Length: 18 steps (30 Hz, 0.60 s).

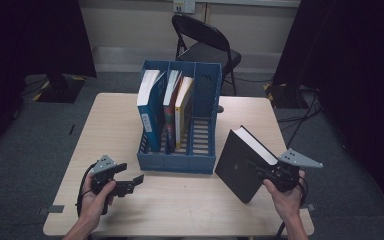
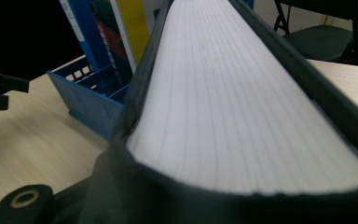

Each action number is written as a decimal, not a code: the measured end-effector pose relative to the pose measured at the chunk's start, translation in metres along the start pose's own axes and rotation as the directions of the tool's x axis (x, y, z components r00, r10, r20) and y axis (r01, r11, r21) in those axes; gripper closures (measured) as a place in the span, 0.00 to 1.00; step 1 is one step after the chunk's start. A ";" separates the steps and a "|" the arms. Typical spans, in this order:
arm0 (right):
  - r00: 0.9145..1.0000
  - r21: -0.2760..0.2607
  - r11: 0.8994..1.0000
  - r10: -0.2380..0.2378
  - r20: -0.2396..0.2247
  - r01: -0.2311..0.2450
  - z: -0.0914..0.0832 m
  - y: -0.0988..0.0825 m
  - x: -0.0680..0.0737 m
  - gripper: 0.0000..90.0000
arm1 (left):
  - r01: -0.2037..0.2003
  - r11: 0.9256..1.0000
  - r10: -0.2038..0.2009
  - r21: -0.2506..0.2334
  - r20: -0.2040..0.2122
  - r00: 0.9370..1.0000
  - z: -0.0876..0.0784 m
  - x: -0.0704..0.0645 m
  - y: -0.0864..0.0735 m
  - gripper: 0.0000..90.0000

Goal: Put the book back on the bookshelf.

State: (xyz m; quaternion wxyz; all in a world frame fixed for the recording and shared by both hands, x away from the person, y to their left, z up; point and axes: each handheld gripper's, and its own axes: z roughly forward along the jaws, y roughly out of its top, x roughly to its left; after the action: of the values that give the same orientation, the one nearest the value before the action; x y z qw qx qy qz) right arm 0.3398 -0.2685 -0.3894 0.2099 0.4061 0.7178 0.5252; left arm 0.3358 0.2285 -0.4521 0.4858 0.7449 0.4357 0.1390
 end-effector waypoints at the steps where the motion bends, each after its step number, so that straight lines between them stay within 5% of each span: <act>1: 1.000 -0.003 1.000 0.000 0.006 0.000 0.002 0.001 0.000 0.59 | 0.000 1.000 0.000 0.001 0.003 1.000 0.000 0.000 0.000 0.18; 18: 0.994 -0.021 1.000 -0.005 0.109 0.007 0.031 0.012 -0.003 0.59 | 0.004 1.000 -0.004 -0.003 -0.008 1.000 -0.001 0.001 0.000 0.18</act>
State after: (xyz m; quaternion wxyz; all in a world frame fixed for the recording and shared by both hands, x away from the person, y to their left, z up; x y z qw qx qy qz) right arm 0.3684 -0.2511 -0.3903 0.2546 0.4296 0.7009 0.5094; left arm 0.3357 0.2295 -0.4519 0.4854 0.7427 0.4389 0.1418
